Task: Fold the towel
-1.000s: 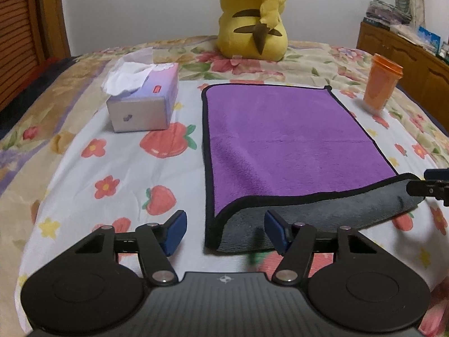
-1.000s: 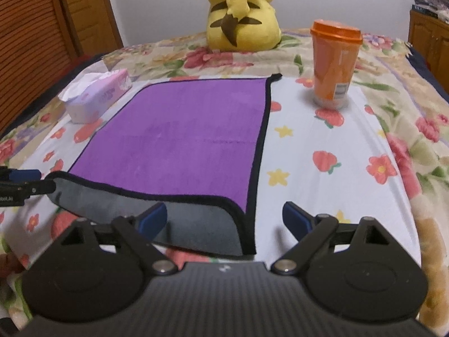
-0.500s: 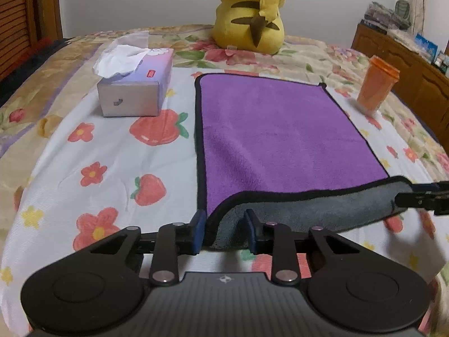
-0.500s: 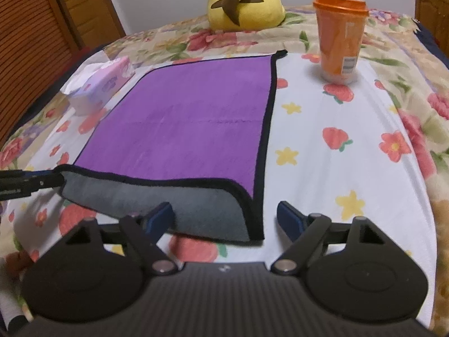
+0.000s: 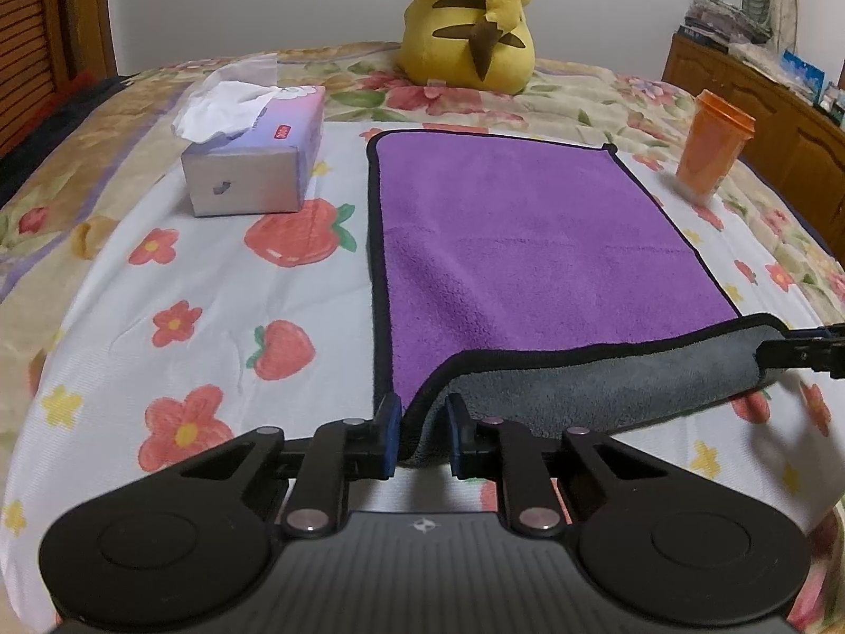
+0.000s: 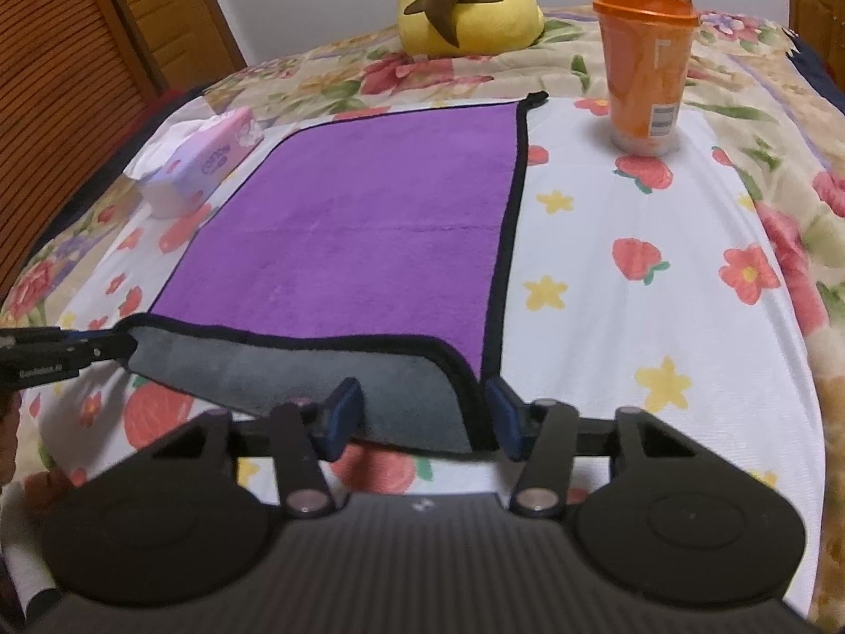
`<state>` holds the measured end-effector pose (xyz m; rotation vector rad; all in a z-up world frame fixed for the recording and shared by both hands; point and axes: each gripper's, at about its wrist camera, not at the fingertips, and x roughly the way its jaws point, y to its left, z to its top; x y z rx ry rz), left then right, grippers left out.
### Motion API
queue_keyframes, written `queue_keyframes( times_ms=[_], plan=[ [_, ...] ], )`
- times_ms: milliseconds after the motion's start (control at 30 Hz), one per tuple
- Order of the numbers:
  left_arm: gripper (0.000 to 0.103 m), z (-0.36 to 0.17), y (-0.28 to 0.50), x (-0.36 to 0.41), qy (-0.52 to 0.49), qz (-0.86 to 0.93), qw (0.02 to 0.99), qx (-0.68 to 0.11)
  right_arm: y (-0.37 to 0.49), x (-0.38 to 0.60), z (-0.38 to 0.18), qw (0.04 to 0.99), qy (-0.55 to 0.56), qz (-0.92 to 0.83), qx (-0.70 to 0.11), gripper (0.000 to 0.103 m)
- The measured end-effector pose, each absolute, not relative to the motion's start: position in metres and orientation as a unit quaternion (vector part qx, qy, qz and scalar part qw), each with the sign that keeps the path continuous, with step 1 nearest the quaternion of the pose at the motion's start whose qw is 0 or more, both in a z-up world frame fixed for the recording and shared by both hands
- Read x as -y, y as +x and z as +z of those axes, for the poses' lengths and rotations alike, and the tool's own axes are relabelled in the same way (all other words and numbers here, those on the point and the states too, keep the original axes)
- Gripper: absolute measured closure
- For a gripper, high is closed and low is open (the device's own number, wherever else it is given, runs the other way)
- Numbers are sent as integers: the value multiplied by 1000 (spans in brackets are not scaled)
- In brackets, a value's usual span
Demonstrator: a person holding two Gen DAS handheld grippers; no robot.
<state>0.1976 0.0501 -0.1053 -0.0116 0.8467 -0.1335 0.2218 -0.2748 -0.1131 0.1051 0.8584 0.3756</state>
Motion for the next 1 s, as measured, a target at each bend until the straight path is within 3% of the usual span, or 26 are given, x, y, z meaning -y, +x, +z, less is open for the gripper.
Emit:
queue_keyframes(
  times_ms=[133, 200, 367, 433, 567, 1000],
  plan=[
    [91, -106, 197, -51, -10, -70, 910, -408, 220, 274, -110, 893, 40, 183, -408, 64],
    [92, -106, 196, -50, -12, -71, 911, -406, 219, 273, -109, 893, 36, 188, -407, 73],
    [95, -104, 195, -49, -11, -75, 913, -402, 220, 270, -112, 890, 28, 193, -412, 84],
    [95, -102, 195, -48, -13, -78, 914, -397, 220, 270, -112, 892, 23, 192, -409, 93],
    [95, -95, 194, -48, -18, -82, 919, -384, 220, 271, -111, 895, 21, 193, -402, 98],
    [95, -58, 186, -45, -27, -93, 941, -324, 220, 279, -93, 916, 44, 193, -349, 98]
  ],
)
